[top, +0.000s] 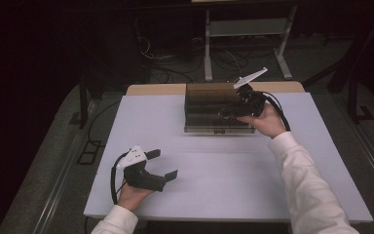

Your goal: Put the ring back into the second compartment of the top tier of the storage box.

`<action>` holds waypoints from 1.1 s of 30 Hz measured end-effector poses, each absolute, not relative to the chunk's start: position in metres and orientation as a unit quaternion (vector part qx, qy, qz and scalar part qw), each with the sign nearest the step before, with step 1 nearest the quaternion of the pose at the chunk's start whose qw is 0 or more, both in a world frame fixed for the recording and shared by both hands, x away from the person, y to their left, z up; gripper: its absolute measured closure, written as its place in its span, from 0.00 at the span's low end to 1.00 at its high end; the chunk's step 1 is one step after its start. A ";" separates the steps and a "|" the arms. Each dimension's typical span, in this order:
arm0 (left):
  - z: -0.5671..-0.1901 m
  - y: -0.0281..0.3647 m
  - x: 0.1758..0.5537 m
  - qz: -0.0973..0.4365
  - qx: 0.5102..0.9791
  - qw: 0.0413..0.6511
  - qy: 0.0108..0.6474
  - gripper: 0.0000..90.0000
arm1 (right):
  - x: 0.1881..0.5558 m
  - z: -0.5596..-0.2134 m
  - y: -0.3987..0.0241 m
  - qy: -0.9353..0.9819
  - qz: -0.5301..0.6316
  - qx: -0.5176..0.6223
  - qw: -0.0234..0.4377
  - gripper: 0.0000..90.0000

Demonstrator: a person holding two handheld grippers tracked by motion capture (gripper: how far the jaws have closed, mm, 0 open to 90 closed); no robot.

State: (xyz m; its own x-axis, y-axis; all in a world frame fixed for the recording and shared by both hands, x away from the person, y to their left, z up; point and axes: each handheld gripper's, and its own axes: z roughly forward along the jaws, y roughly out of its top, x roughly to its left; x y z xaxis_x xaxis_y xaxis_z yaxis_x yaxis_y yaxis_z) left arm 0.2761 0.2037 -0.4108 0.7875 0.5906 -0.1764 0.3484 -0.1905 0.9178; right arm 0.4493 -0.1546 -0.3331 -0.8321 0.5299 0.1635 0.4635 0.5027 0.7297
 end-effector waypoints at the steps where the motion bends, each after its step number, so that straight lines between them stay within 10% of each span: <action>1: -0.411 0.204 0.276 0.109 0.764 0.557 0.307 0.00 | 0.450 -0.334 -0.154 0.865 0.409 0.287 0.040 0.79; 33: -0.410 0.204 0.276 0.109 0.764 0.557 0.306 0.00 | 0.462 -0.360 -0.137 0.876 0.388 0.286 0.025 0.69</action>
State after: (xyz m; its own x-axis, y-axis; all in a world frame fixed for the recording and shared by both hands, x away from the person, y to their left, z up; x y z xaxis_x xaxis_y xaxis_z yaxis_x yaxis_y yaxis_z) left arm 0.2764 0.2042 -0.4105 0.7892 0.5888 -0.1747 0.3465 -0.1921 0.9182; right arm 0.4624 -0.1370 -0.3599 -0.8354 0.5199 0.1786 0.4819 0.5362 0.6930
